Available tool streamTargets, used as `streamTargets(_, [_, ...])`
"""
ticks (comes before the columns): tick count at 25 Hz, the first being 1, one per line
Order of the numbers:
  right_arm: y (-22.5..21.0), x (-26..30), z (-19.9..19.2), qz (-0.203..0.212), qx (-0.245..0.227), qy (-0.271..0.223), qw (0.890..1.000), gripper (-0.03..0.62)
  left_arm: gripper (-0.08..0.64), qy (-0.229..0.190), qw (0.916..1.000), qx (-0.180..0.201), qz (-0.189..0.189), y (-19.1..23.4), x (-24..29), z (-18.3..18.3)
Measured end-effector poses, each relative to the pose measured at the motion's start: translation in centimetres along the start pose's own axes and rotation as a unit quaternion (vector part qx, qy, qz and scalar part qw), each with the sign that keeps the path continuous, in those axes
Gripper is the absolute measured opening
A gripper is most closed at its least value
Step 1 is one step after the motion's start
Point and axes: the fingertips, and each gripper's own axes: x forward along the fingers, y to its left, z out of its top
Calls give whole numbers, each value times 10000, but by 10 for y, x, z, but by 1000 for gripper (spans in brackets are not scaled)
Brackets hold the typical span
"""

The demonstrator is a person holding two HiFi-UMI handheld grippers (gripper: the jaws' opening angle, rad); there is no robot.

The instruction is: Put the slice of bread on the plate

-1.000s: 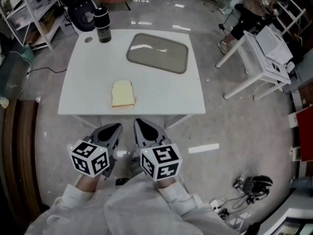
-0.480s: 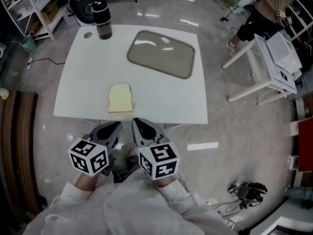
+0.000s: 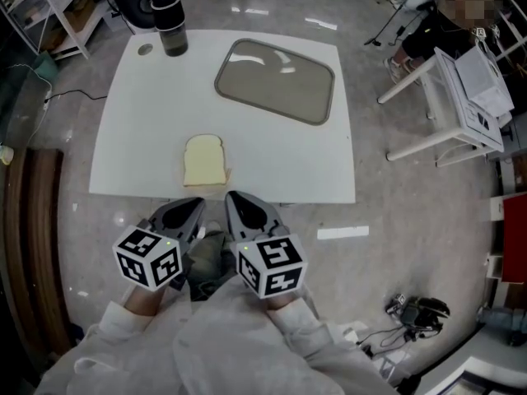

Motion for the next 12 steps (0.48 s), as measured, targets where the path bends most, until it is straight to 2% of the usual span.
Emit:
streamTargets(7, [4,17,7,-100,116,21,9999,14,9,182,9996,104,-167,14,1,9])
streamTargets(12, [9,30,5,-118,114,81,9998,14,9,157,9996,129,-186,30,1,16])
